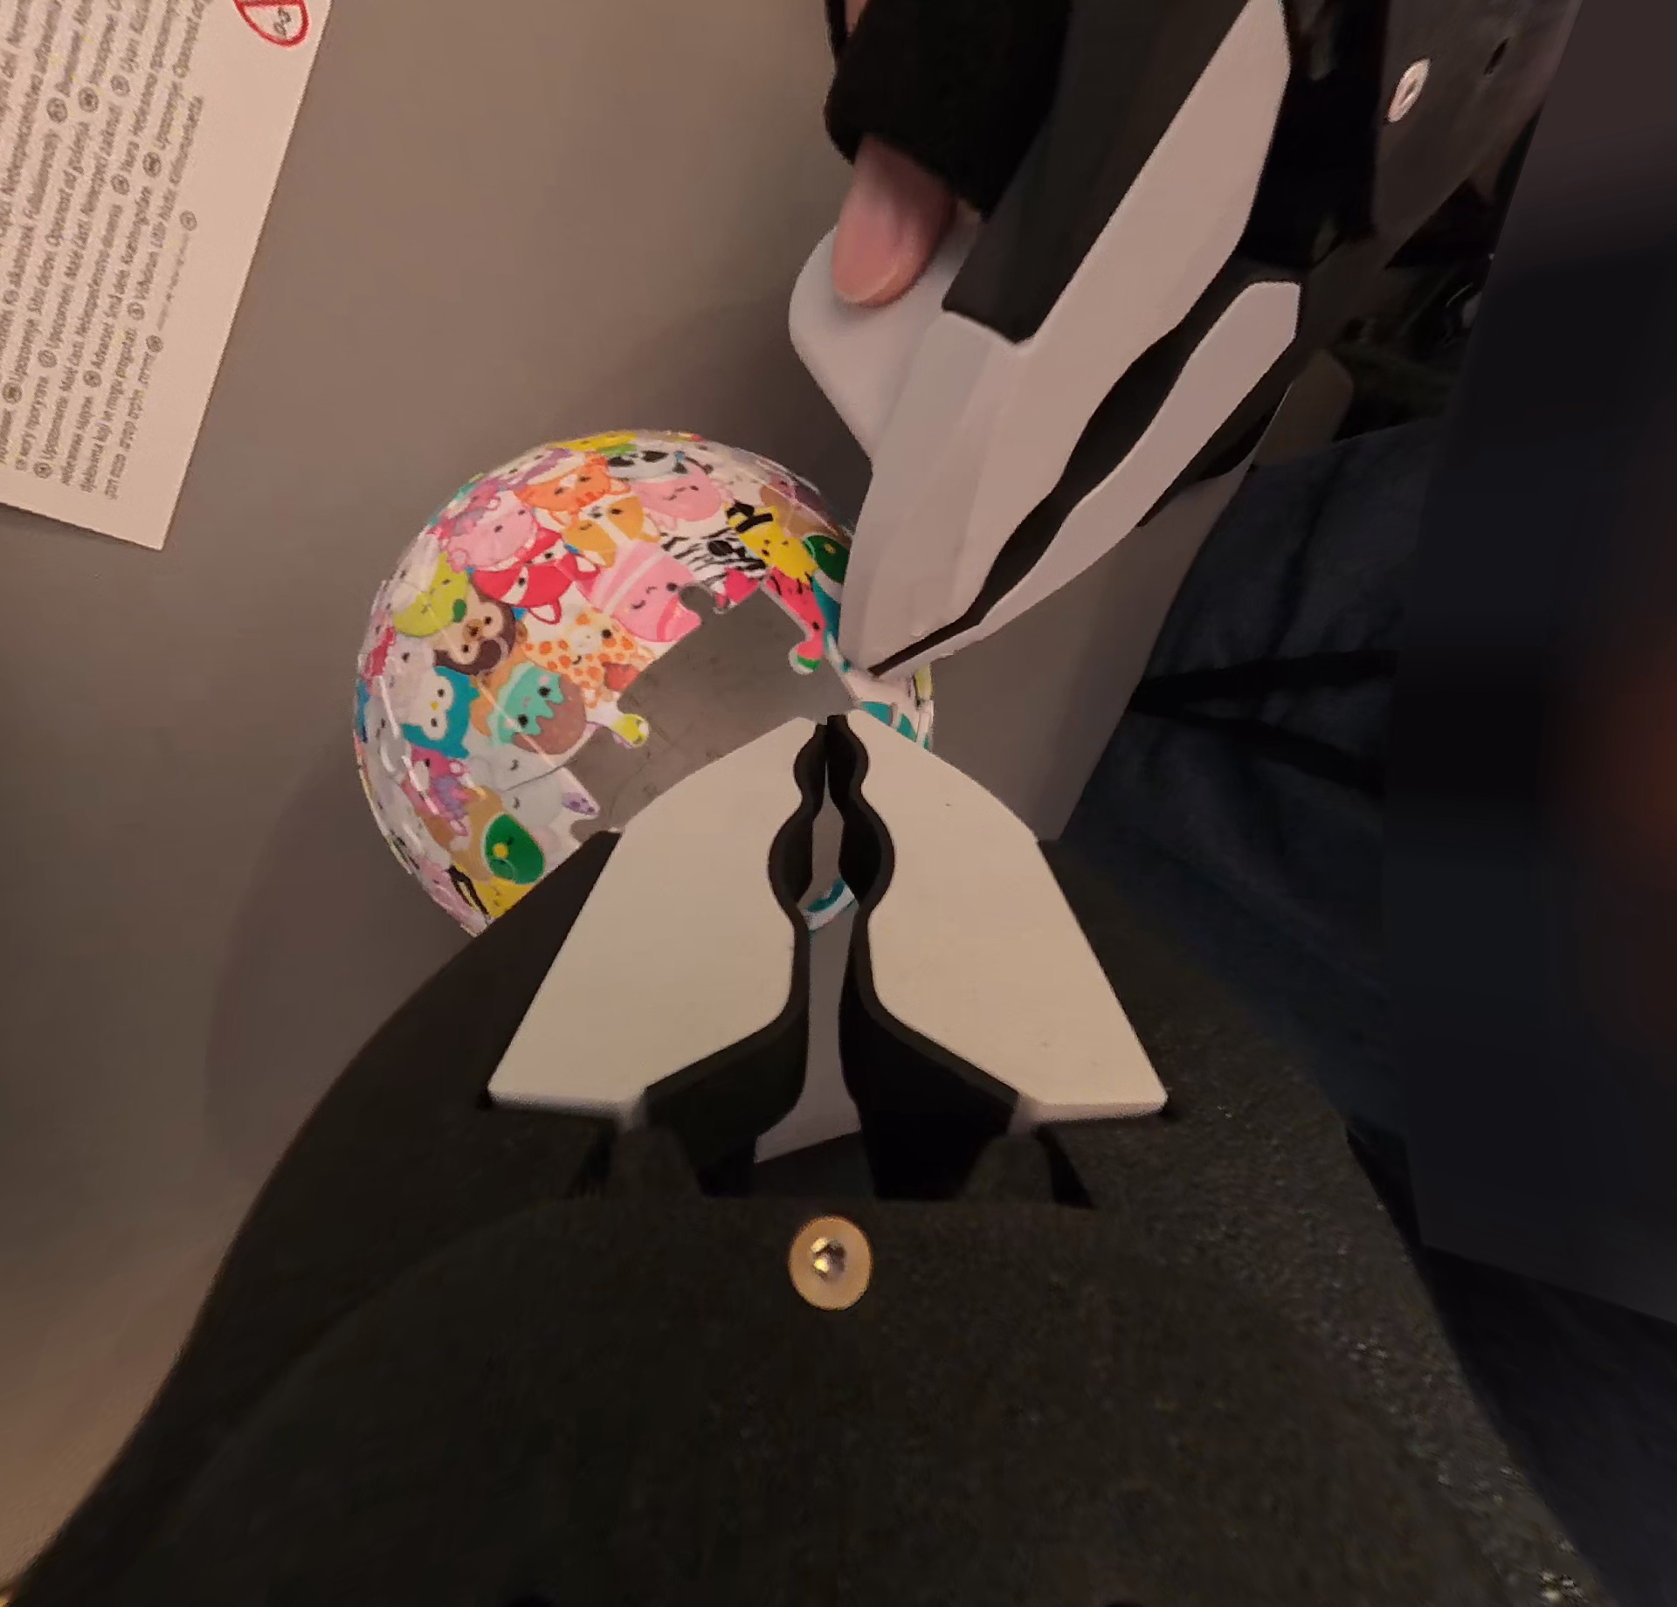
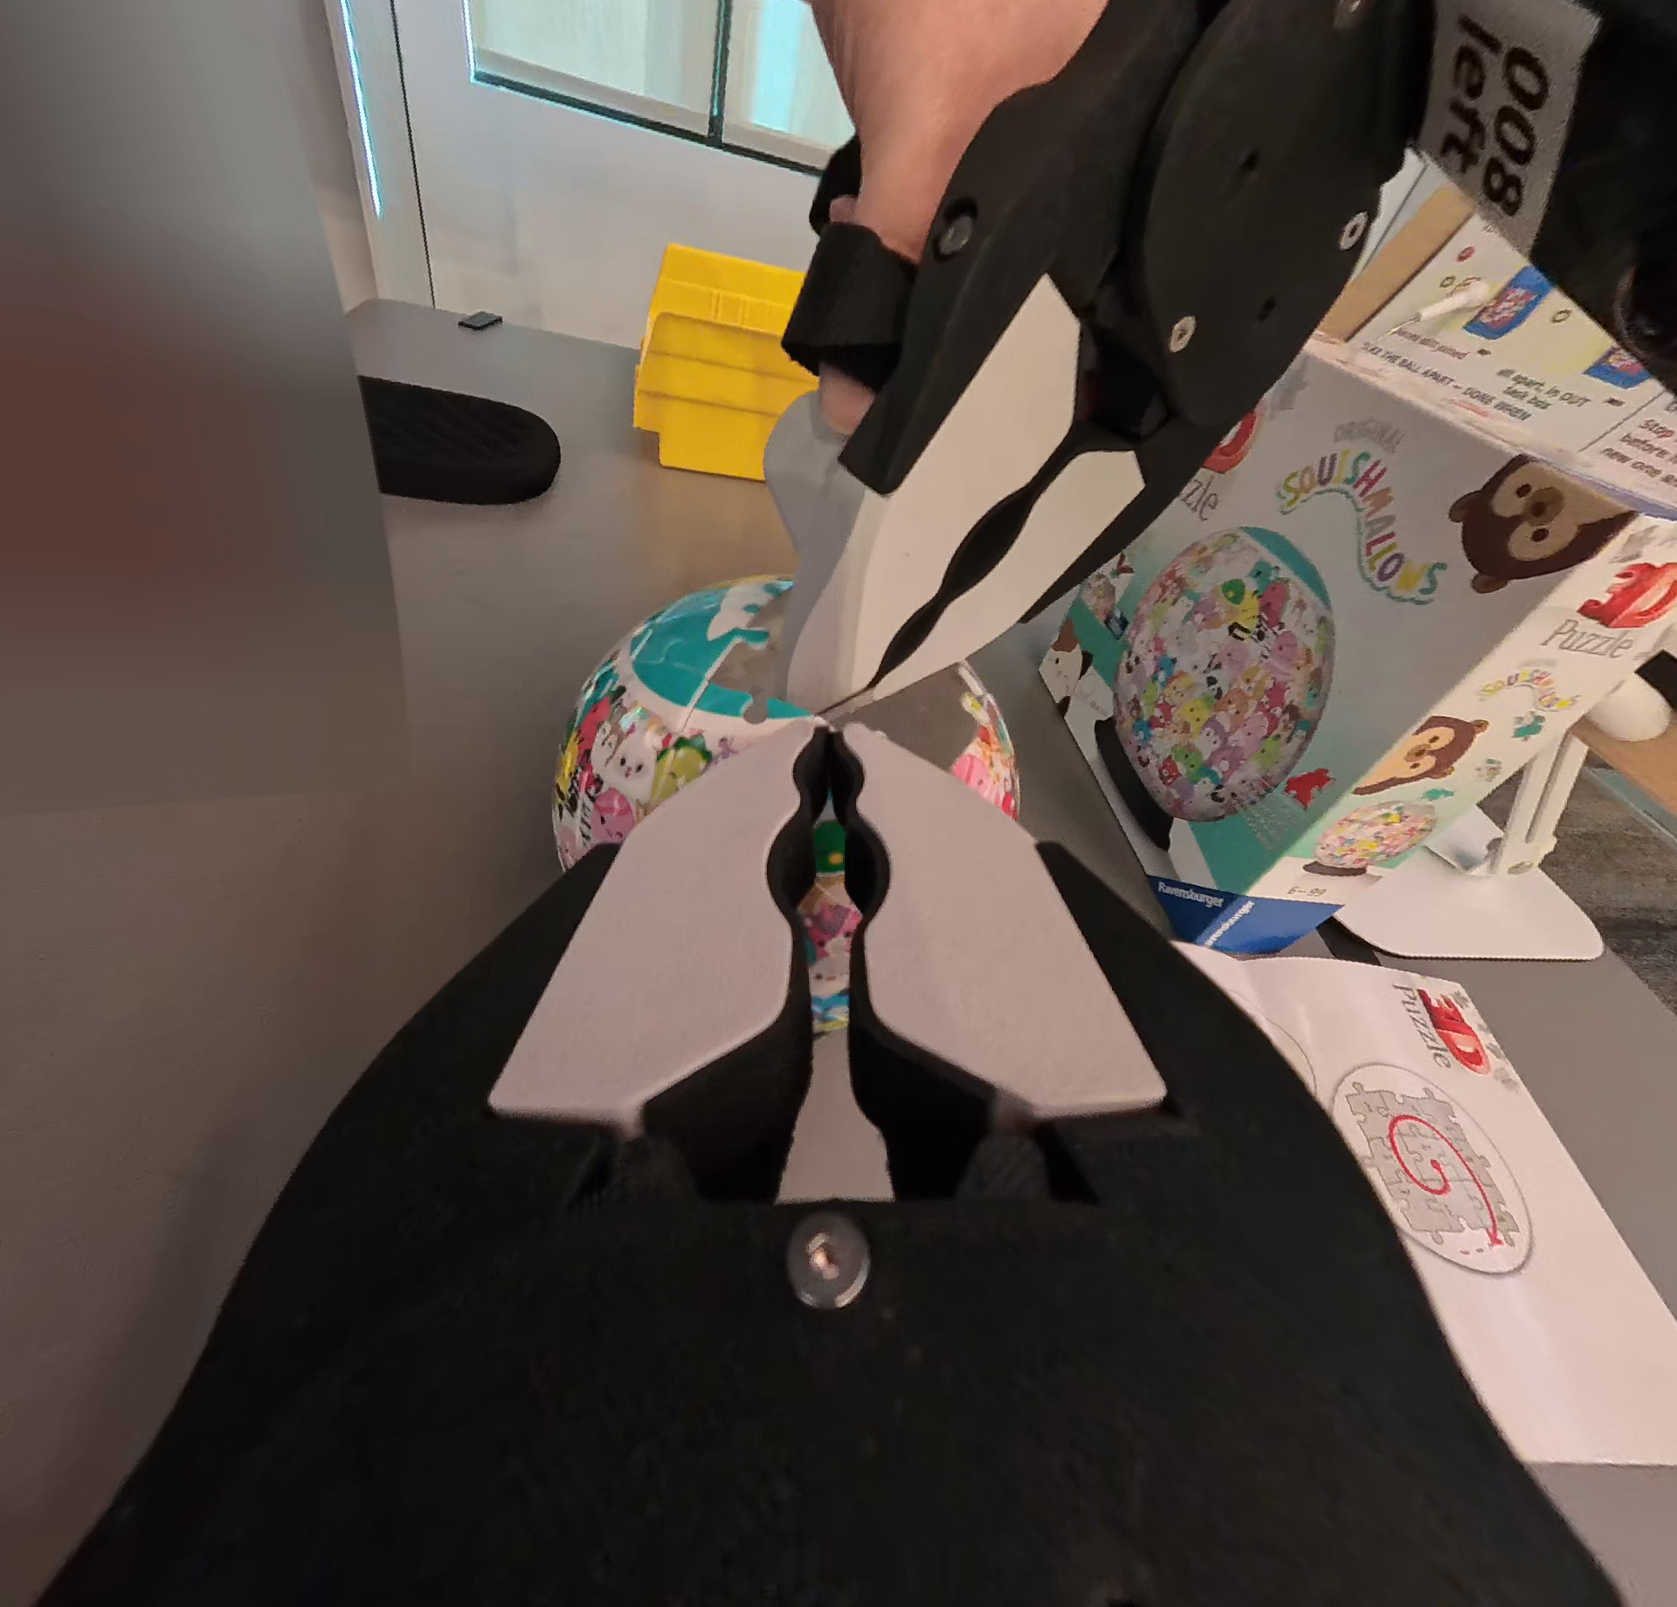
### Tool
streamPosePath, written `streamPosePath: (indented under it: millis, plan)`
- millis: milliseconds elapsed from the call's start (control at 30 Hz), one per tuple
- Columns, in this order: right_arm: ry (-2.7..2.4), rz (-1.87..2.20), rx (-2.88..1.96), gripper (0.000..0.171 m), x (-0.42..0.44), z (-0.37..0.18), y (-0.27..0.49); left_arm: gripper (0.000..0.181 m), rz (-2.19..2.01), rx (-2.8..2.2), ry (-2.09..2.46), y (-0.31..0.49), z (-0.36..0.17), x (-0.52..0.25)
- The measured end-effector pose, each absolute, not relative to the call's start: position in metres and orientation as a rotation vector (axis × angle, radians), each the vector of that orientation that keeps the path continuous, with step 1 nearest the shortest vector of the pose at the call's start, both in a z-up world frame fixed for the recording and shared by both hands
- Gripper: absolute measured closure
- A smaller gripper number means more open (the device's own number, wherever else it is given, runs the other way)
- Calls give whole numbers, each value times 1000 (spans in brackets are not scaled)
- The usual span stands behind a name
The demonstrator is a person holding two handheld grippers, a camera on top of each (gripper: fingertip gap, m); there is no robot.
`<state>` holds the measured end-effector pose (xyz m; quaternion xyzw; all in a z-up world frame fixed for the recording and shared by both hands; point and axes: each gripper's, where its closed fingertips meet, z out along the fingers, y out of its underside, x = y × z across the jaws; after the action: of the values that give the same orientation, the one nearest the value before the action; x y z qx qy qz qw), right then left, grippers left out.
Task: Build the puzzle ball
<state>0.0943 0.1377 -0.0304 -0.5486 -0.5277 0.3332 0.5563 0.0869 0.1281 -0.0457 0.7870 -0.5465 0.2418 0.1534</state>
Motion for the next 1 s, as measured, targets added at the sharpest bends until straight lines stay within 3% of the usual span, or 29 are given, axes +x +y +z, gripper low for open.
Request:
streamPosePath:
  millis: [567, 800, 1000]
  plan:
    - [-1248, 782, -1296, 170, 94, -30, 137, 181, 739, 2286, -1536, 129, -40, 87]
    - [-1115, 694, -1263, 170, 131, 13, 158, 181, 944, 2451, -1636, 135, 22, 87]
    - [-1067, 893, -1355, 161, 141, -2, 164, 181, 1354, 2782, -1710, 124, 68, 68]
